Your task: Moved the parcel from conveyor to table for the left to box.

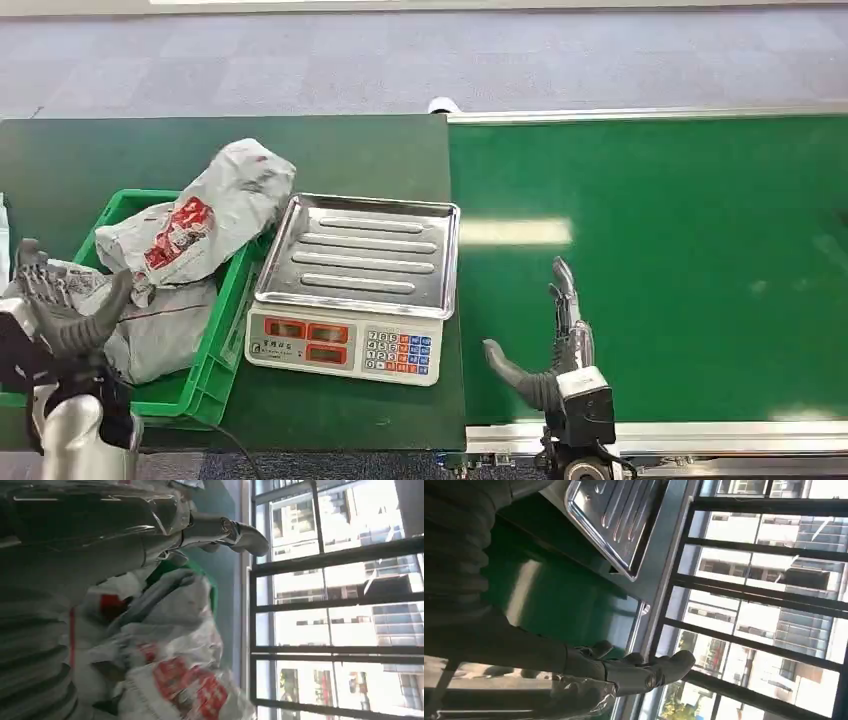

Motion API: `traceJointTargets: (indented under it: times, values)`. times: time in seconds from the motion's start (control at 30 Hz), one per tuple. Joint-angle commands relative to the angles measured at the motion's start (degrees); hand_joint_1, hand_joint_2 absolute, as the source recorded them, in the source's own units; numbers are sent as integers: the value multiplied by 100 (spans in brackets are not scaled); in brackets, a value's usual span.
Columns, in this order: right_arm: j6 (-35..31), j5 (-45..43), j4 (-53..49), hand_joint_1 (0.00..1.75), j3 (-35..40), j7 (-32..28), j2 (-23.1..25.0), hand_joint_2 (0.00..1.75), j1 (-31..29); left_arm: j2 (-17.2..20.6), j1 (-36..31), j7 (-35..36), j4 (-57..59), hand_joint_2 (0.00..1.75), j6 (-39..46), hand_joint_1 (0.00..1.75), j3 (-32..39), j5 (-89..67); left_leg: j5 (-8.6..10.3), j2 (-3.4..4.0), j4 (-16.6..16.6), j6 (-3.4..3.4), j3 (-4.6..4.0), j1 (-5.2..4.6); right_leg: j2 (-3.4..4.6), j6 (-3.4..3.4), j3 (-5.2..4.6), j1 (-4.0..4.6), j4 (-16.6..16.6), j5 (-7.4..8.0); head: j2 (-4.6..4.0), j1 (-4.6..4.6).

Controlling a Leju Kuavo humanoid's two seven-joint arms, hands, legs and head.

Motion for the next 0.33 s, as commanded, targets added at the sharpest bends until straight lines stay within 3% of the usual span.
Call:
traceJointTargets:
  times: [0.03,0.33]
  values:
    - [83,-72,222,0,-337,49,-132,175,82,-714,1617,-107,-1338,175,-183,0,-1187,86,-8,4,-9,3,21,1,-3,-2,22,3,-15,-4,0,-2]
    - [358,-24,450,0,-216,179,-351,175,54,-717,1751,-333,-1111,175,-364,0,-2265,191,-4,-13,-10,7,20,7,-23,-1,30,9,-22,-2,0,-2]
